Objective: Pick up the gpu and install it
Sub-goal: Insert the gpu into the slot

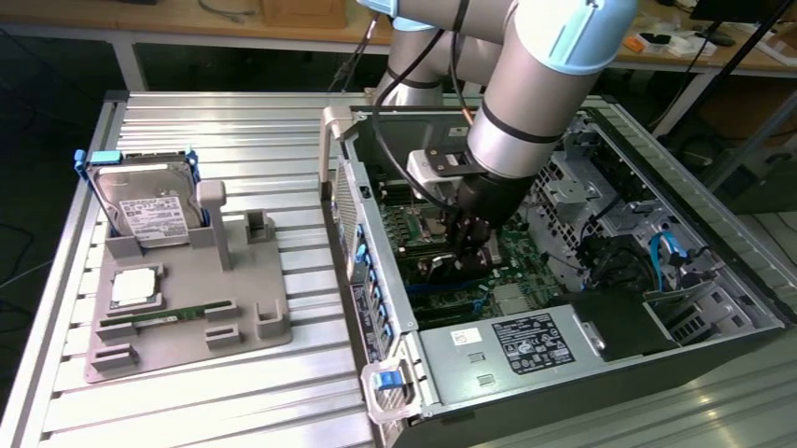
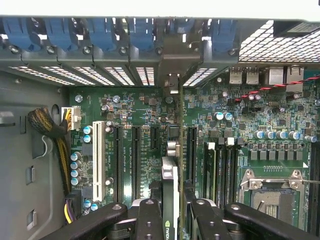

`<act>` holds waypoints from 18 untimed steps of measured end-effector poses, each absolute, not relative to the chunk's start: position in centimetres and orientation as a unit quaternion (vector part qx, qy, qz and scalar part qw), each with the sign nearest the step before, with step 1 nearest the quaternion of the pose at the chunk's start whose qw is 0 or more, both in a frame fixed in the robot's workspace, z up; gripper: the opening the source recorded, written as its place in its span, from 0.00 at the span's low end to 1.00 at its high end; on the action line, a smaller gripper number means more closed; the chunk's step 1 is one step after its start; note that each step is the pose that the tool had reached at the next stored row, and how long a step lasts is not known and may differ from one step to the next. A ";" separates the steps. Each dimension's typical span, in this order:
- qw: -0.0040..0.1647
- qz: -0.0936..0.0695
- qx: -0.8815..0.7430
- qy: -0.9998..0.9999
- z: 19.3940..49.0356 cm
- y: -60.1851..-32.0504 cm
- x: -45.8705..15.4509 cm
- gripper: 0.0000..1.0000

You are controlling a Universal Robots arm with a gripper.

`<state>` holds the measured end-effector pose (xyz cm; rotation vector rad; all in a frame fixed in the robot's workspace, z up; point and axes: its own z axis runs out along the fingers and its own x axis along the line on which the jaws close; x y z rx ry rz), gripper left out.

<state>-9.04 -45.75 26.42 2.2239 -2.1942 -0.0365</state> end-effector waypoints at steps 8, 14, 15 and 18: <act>0.009 -0.012 0.712 -0.702 26.4 -45.7 -9.5 0.27; 0.009 -0.012 0.712 -0.702 26.4 -45.7 -9.5 0.27; 0.009 -0.012 0.712 -0.702 26.4 -45.7 -9.5 0.27; 0.009 -0.012 0.712 -0.702 26.4 -45.7 -9.3 0.27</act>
